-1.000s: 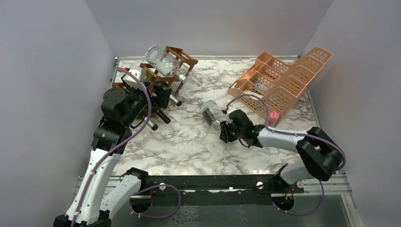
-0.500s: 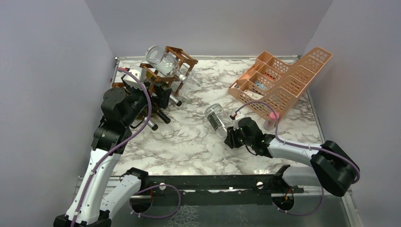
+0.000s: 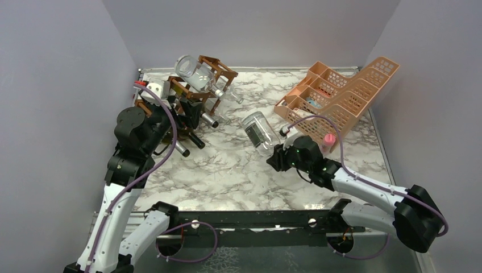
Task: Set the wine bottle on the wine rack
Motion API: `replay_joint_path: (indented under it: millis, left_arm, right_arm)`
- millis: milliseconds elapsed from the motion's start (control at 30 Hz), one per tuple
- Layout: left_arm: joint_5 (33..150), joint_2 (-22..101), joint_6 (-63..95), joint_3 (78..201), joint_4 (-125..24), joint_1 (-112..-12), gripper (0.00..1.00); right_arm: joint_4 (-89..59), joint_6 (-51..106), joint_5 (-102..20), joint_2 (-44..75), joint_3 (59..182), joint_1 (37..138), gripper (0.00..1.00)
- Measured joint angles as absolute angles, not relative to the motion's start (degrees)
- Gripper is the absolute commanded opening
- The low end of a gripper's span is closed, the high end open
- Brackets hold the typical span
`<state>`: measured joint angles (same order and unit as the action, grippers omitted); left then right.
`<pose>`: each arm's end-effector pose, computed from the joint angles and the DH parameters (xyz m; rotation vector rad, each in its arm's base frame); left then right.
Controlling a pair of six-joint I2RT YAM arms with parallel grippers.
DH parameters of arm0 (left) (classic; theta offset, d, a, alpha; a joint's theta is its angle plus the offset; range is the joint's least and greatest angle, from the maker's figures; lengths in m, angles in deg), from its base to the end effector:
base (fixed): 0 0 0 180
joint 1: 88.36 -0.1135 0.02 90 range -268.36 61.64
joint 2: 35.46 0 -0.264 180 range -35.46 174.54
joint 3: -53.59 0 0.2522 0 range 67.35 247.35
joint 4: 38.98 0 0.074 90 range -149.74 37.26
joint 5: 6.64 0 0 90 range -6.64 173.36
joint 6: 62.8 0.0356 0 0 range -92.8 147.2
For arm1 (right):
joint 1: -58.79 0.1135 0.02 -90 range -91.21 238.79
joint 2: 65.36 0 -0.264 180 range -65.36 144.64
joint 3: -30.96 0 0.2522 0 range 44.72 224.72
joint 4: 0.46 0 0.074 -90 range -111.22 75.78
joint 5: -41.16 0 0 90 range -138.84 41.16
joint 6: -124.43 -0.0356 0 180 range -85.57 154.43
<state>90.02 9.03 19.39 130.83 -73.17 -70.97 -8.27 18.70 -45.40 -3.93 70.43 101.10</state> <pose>0.1449 -0.0497 0.4322 0.2255 1.5969 -0.4340 0.1633 0.1515 0.1967 -0.5335 2.0948 0.6649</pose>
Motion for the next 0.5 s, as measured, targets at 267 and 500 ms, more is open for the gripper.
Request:
replay_joint_path:
  millis: [267,500]
  left_arm:
    - [87.0,6.7,19.6,133.1,-73.5,-71.0,0.99]
    - [84.1,4.2,19.6,133.5,-73.4,-71.0,0.99]
  right_arm:
    - [-12.3,19.6,-43.3,-2.9,81.8,103.1,0.01]
    - [-12.1,19.6,-41.3,1.4,91.9,105.7,0.01]
